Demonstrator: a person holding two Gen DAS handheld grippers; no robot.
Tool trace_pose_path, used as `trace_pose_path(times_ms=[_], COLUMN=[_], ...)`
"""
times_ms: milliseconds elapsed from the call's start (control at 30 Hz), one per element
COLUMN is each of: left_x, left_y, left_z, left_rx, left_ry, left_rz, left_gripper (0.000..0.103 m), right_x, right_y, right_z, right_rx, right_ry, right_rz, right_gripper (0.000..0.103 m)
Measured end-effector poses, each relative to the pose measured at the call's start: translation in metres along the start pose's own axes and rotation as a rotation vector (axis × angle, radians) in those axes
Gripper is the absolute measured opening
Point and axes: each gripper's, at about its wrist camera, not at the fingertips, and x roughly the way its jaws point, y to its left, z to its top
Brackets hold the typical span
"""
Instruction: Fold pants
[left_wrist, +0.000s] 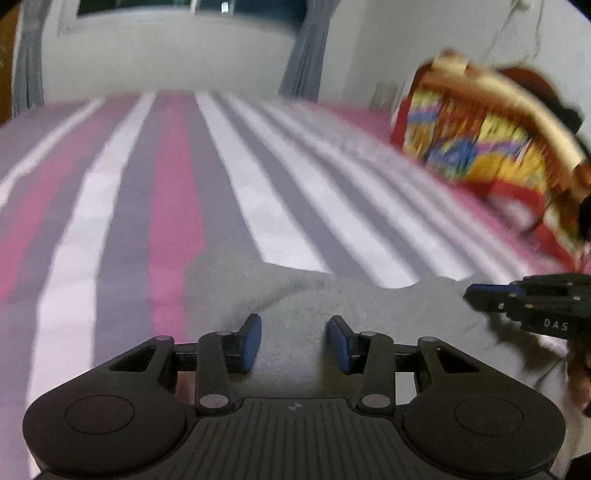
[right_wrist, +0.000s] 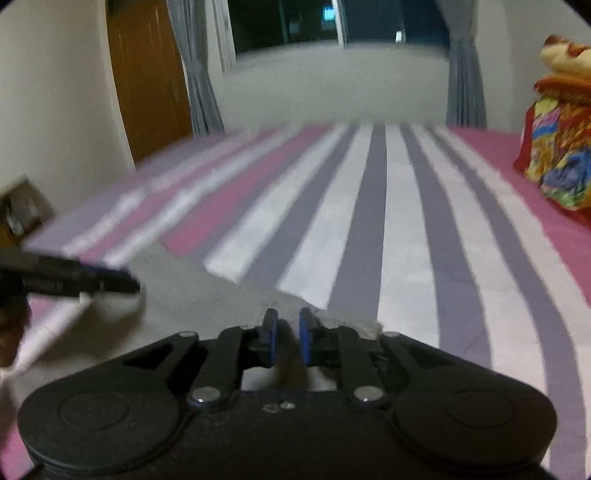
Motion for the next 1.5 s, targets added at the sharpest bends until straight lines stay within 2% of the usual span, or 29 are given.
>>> trace_pose_path(times_ms=[100, 167, 200, 267, 300, 333, 433, 500, 533, 633, 700, 733, 800, 933, 1067, 1267, 1333, 1500], left_x=[0.008, -0.008, -0.016, -0.010, 0.000, 0.002, -0.013, -0.029, -0.037, -0.060, -0.063, -0.059, -0.055, -0.062, -0.080, -0.108, -0.112, -0.100], left_y=[-0.002, -0.006, -0.008, -0.009, -0.011, -0.015, -0.033, -0.046, -0.049, -0.061, -0.063, -0.062, -0.066, -0.070, -0.078, -0.088, -0.089, -0.085], left_z=[-0.002, 0.001, 0.000, -0.004, -0.009, -0.013, -0.013, -0.016, -0.020, -0.033, -0.044, -0.050, -0.057, -0.055, -0.060, -0.070, -0.075, -0.094], left_rx=[0.000, 0.000, 0.009, 0.034, 0.059, 0.093, 0.147, 0.181, 0.186, 0.173, 0.169, 0.172, 0.200, 0.184, 0.192, 0.188, 0.188, 0.179], left_ry=[0.017, -0.021, -0.045, -0.003, 0.032, 0.021, 0.010, -0.009, -0.016, -0.038, -0.018, 0.004, -0.006, 0.006, -0.011, -0.046, -0.047, -0.012], left_rz=[-0.011, -0.021, -0.019, 0.010, 0.025, 0.043, 0.108, 0.131, 0.137, 0.142, 0.163, 0.177, 0.195, 0.214, 0.213, 0.211, 0.214, 0.215], left_gripper=[0.041, 0.041, 0.041, 0.041, 0.041, 0.041, 0.042, 0.048, 0.057, 0.060, 0.060, 0.060, 0.060, 0.061, 0.061, 0.061, 0.061, 0.061], right_x=[0.009, -0.008, -0.017, -0.020, -0.010, 0.006, -0.001, -0.020, -0.031, -0.054, -0.066, -0.064, -0.047, -0.052, -0.078, -0.102, -0.102, -0.075], right_y=[-0.008, 0.002, 0.005, 0.009, 0.008, 0.004, 0.006, 0.014, 0.017, 0.021, 0.023, 0.023, 0.022, 0.021, 0.029, 0.036, 0.036, 0.035], right_z=[0.005, 0.007, 0.007, -0.001, -0.006, -0.005, 0.001, 0.001, -0.001, -0.014, -0.024, -0.030, -0.042, -0.034, -0.029, -0.037, -0.043, -0.063], right_rx=[0.056, 0.043, 0.031, 0.030, 0.030, 0.030, 0.059, 0.037, 0.030, 0.041, 0.072, 0.076, 0.082, 0.107, 0.089, 0.085, 0.091, 0.053], right_ry=[0.013, -0.018, -0.051, -0.059, -0.023, -0.002, -0.001, -0.035, -0.045, -0.064, -0.062, -0.041, 0.030, 0.022, -0.038, -0.069, -0.065, 0.022], right_rz=[0.011, 0.016, 0.022, 0.012, 0.000, -0.010, -0.023, -0.017, -0.013, -0.003, 0.018, 0.016, -0.007, -0.012, 0.000, 0.012, 0.012, -0.027], right_gripper=[0.007, 0.012, 0.019, 0.024, 0.024, 0.024, 0.024, 0.028, 0.028, 0.029, 0.029, 0.029, 0.029, 0.030, 0.032, 0.036, 0.039, 0.039])
